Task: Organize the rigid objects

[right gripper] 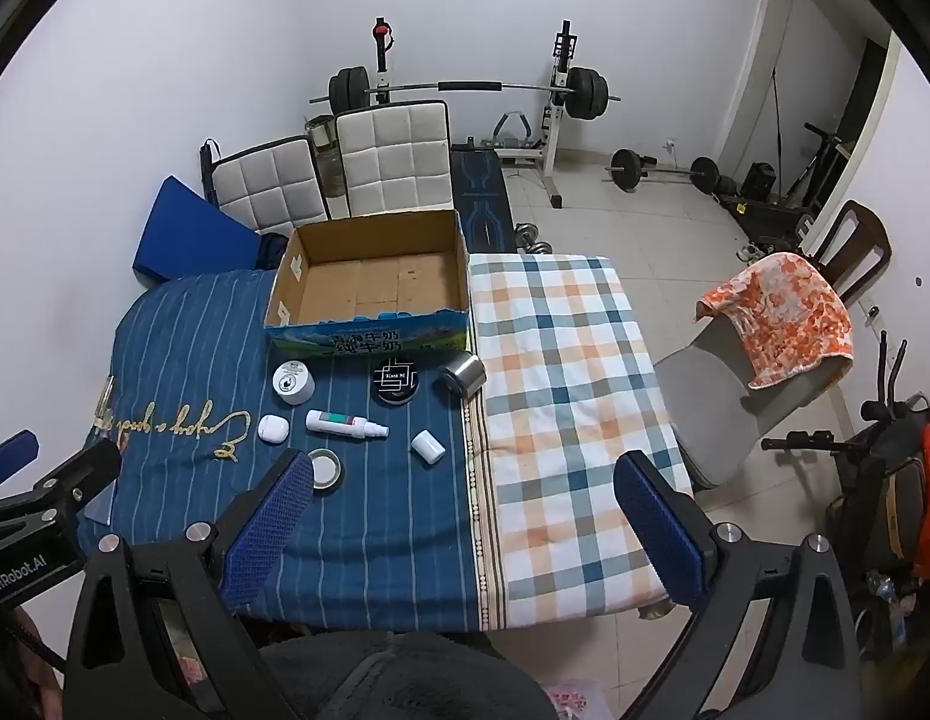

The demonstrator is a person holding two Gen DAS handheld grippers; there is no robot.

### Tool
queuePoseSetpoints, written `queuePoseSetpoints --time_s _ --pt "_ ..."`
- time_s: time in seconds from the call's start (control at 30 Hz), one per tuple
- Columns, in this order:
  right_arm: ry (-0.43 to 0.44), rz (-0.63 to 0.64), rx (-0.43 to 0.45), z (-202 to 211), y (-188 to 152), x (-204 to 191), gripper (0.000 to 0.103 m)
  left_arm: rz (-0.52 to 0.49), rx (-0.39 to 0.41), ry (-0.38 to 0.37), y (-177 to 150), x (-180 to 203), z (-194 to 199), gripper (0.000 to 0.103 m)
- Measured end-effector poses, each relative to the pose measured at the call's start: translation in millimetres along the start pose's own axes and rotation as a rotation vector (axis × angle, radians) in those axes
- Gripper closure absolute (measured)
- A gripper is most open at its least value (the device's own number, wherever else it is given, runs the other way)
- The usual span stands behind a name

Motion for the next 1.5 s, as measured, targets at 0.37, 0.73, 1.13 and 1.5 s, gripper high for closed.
queuePoseSetpoints --time_s 0.37,0.73,1.13,1.5 --pt "0.005 0.011 -0.01 -1.2 1.7 -0.8 0.001 0.003 0.005 0.003 -2.9 -1.6 2.2 0.0" --pt "0.009 0.012 -0.025 -7.3 -9.2 2.2 0.001 0.003 -0.014 0.002 -6.2 3.5 -1.7 0.0" --pt "0.007 0.011 -0.023 -7.0 -7.5 2.0 0.001 -0.001 -0.011 0.003 -6.2 3.8 -1.0 0.0" --pt "0.007 0.013 -0.02 -5.3 -7.5 3.4 0.001 -0.004 -0.011 0.004 -3.5 7.1 0.0 0.0"
Point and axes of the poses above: each gripper's, at about its wrist camera, not at the fingertips, and z roughly against the way its jaws point, x to its right, y to its top, the point moved 5 cm from there along -z, roughly the way its jaws point, and after that the axes turned 8 degrees about z, right-handed, at the moved point
